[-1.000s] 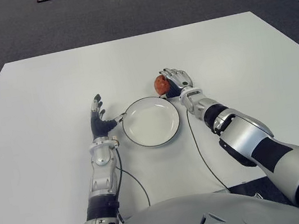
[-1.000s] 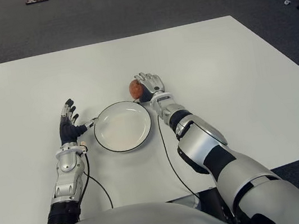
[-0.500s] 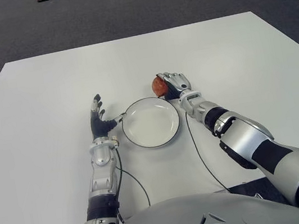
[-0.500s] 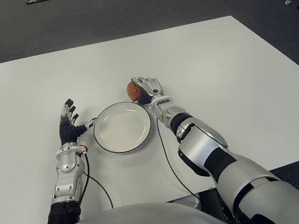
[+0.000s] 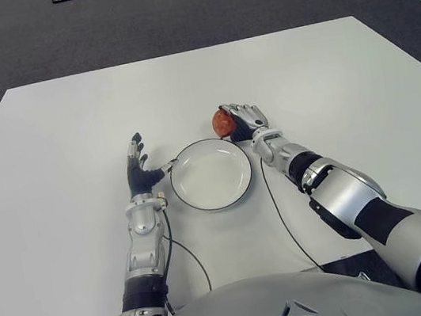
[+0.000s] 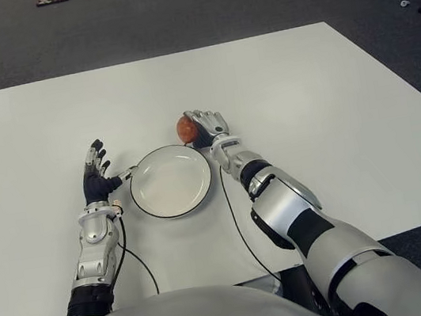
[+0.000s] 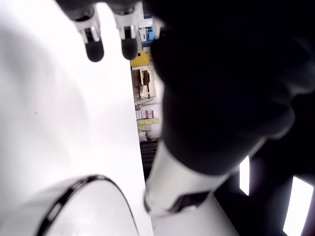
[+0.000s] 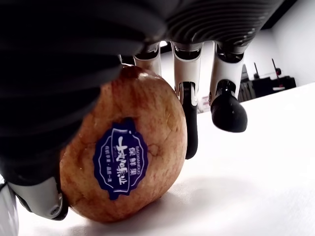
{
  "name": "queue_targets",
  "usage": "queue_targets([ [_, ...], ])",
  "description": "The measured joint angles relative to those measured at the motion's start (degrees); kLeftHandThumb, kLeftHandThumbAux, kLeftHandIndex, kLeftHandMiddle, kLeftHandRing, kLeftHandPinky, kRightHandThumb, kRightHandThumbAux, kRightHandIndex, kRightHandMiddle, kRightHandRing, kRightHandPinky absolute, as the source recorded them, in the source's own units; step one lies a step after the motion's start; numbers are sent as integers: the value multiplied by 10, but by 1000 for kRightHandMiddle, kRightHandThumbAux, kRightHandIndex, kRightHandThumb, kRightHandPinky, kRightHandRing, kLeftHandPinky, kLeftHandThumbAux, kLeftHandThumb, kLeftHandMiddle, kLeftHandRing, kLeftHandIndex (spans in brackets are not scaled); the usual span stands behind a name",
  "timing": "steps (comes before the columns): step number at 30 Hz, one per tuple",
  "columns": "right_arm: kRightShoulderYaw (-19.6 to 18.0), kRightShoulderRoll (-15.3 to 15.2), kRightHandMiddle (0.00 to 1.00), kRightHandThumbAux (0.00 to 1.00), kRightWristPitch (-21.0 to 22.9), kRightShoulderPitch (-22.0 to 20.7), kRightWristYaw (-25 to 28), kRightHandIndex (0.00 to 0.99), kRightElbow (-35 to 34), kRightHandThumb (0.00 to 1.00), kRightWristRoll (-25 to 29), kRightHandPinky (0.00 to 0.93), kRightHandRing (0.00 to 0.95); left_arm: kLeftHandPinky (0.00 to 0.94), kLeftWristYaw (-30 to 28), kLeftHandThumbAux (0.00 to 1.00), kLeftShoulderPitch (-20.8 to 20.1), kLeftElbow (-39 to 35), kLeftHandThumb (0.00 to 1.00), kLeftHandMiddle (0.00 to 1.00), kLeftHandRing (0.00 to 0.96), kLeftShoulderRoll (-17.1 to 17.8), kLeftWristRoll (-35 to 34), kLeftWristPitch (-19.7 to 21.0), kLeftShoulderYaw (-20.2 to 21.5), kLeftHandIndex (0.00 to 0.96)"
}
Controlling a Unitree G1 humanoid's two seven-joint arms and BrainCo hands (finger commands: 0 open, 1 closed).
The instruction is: Put the apples into the plate.
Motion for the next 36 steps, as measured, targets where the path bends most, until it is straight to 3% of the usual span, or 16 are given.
queue_targets([
  [23, -12, 1, 530, 681, -2, 3, -2, 390, 0, 852, 0, 829, 838, 39, 0, 332, 0, 1, 0, 0, 0, 0, 1, 0, -1, 0],
  [36, -42, -2, 530, 680, -8, 6, -14, 391, 0, 853, 11, 845, 842, 38, 0, 331, 0, 1, 0, 0, 0, 0, 3, 0, -3, 0],
])
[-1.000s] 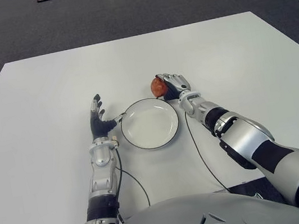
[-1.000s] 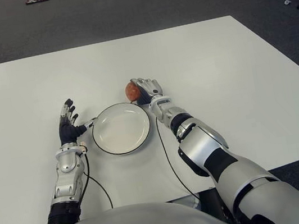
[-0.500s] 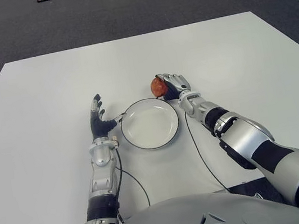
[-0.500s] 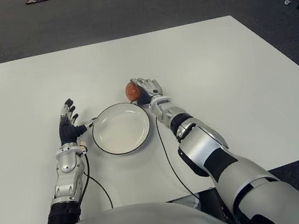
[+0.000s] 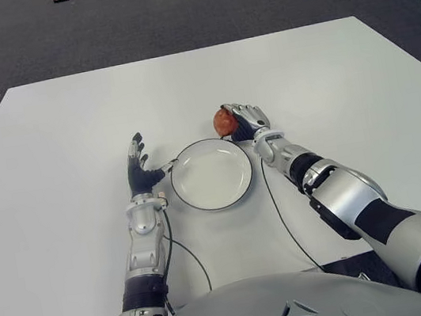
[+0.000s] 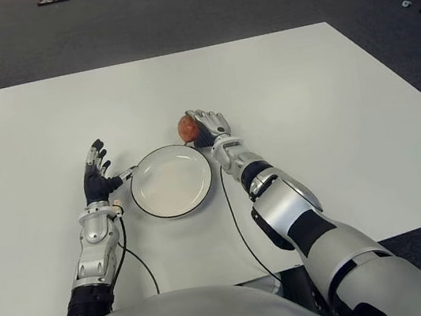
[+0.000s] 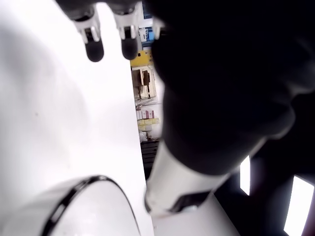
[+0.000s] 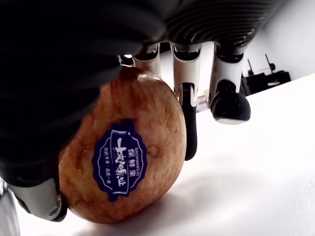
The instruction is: Put the apples into the plate.
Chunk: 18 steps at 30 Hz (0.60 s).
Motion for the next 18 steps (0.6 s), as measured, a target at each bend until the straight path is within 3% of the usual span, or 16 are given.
queue_targets([
  [9, -50, -8, 528, 681, -13, -32, -28, 391, -6, 853, 35, 848, 850, 40, 0, 332, 0, 0, 0, 0, 0, 0, 3, 0, 0, 0],
  [18, -72, -25, 527, 681, -62, -77, -84, 391, -25, 853, 50, 844, 851, 39, 0, 333, 0, 0, 0, 0, 0, -3, 3, 0, -1, 0],
])
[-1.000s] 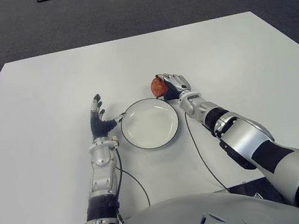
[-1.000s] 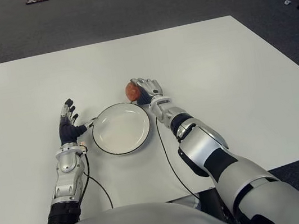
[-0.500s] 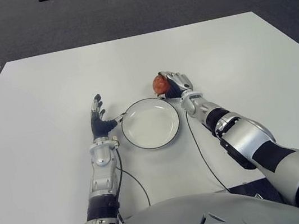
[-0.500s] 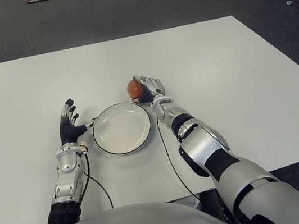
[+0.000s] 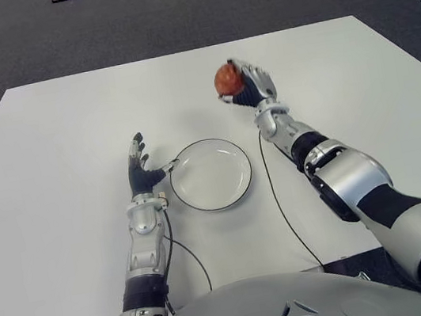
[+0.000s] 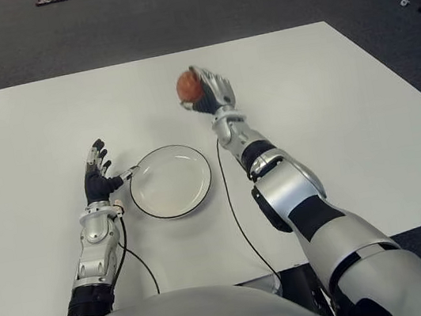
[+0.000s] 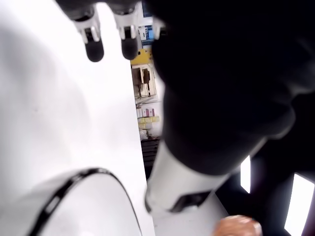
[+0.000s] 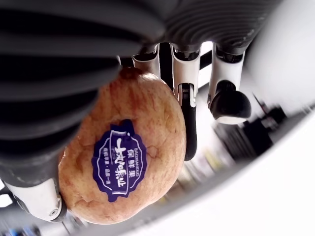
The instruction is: Put the apples into the plate.
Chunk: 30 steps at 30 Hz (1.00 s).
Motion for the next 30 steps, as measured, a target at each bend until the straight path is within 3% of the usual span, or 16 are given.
queue_targets([
  [23, 3, -13, 534, 679, -132, -8, -82, 393, -66, 854, -3, 863, 850, 38, 0, 333, 0, 0, 0, 0, 0, -5, 5, 0, 0, 0],
  [30, 13, -15, 539, 678, -182, 16, -103, 396, -122, 855, -12, 868, 856, 35, 0, 339, 0, -1, 0, 0, 0, -7, 5, 0, 0, 0],
])
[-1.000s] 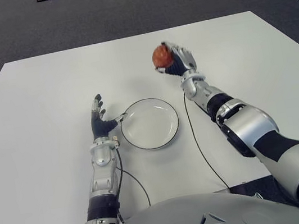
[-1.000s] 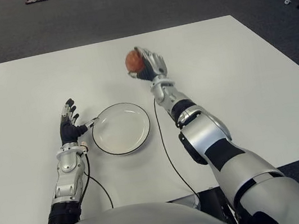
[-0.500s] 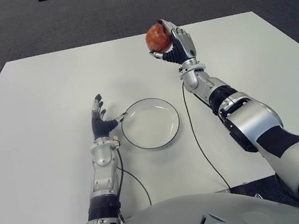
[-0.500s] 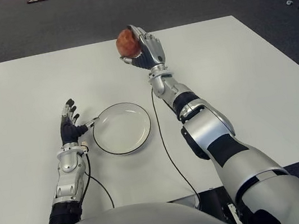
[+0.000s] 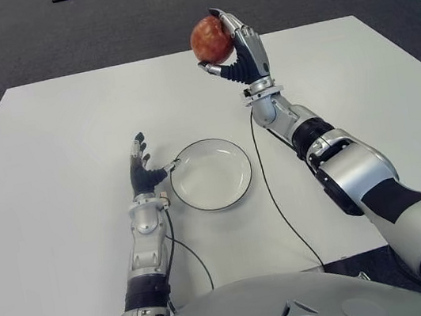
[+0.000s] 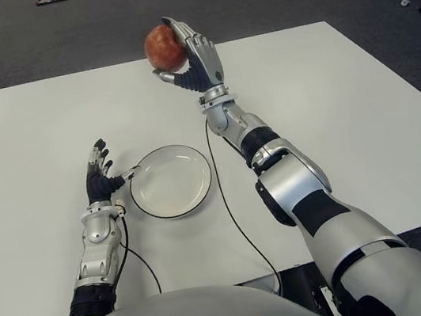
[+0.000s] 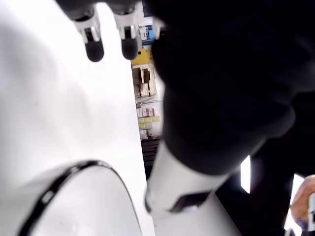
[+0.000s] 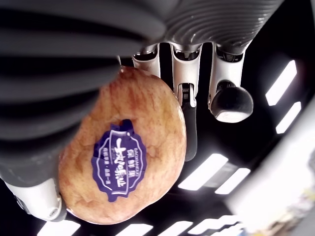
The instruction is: Put the apples into the plate.
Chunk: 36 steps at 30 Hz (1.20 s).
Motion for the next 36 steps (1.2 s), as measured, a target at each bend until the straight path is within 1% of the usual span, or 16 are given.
queue_targets([
  [5, 15, 0, 540, 678, -44, 49, -1, 396, -54, 855, -9, 864, 857, 38, 0, 343, 1, 0, 0, 0, 0, 0, 0, 0, 1, 0],
  [11, 26, -6, 542, 678, -70, 98, 30, 396, -101, 854, -15, 863, 855, 41, 0, 347, 3, -2, 0, 0, 0, 0, 0, 0, 1, 0],
  [16, 31, -23, 542, 679, -92, 139, 82, 395, -164, 853, -15, 859, 851, 40, 0, 349, 4, -2, 0, 0, 0, 0, 0, 0, 2, 0],
  [25, 30, -45, 542, 679, -116, 217, 189, 394, -264, 851, 9, 840, 844, 38, 0, 350, 4, -2, 0, 0, 0, 0, 0, 0, 3, 0],
  [31, 34, -56, 540, 680, -130, 265, 265, 394, -305, 850, 24, 826, 837, 34, 0, 351, 4, -2, 0, 0, 0, 0, 0, 1, 3, 0],
  [36, 37, -70, 539, 681, -134, 281, 338, 393, -326, 849, 41, 818, 831, 31, 0, 355, 4, -2, 0, 0, 0, 0, -1, 0, 3, 0],
])
